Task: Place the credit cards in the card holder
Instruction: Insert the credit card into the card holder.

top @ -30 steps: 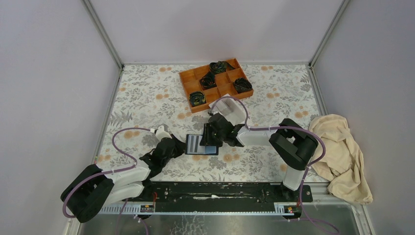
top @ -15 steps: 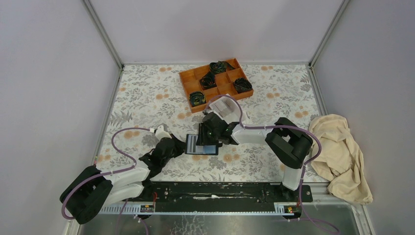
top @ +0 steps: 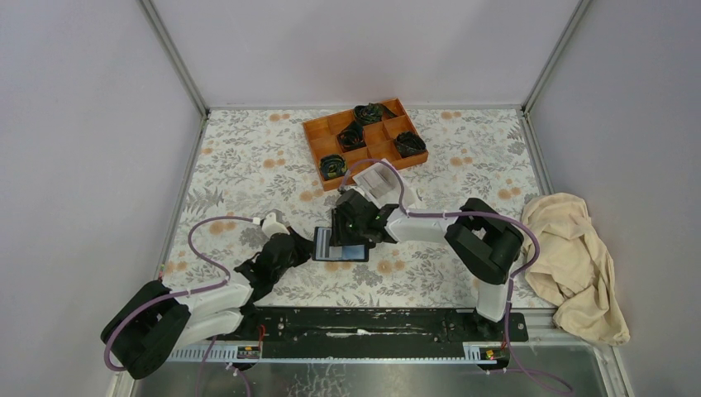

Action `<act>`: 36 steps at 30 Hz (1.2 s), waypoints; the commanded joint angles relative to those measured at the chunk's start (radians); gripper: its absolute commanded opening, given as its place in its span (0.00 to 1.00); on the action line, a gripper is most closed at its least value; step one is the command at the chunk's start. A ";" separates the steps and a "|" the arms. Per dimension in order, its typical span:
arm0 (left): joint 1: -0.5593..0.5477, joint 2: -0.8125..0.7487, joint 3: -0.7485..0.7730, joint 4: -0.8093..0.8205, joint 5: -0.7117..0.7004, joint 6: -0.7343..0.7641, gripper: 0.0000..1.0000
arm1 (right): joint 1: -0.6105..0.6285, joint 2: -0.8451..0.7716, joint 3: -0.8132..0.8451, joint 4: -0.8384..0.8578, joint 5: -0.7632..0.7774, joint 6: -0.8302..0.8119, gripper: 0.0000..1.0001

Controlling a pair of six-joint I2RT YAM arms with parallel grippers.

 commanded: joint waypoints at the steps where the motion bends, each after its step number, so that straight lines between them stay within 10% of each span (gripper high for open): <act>1: 0.003 -0.033 -0.005 0.050 0.017 0.007 0.17 | 0.039 0.023 0.045 -0.006 0.047 -0.021 0.47; 29: 0.003 -0.073 -0.037 0.013 -0.006 -0.001 0.17 | 0.042 -0.127 -0.056 0.012 0.148 -0.040 0.58; 36: 0.003 -0.078 -0.046 0.014 -0.011 0.000 0.17 | 0.041 -0.132 -0.081 0.031 0.175 -0.034 0.24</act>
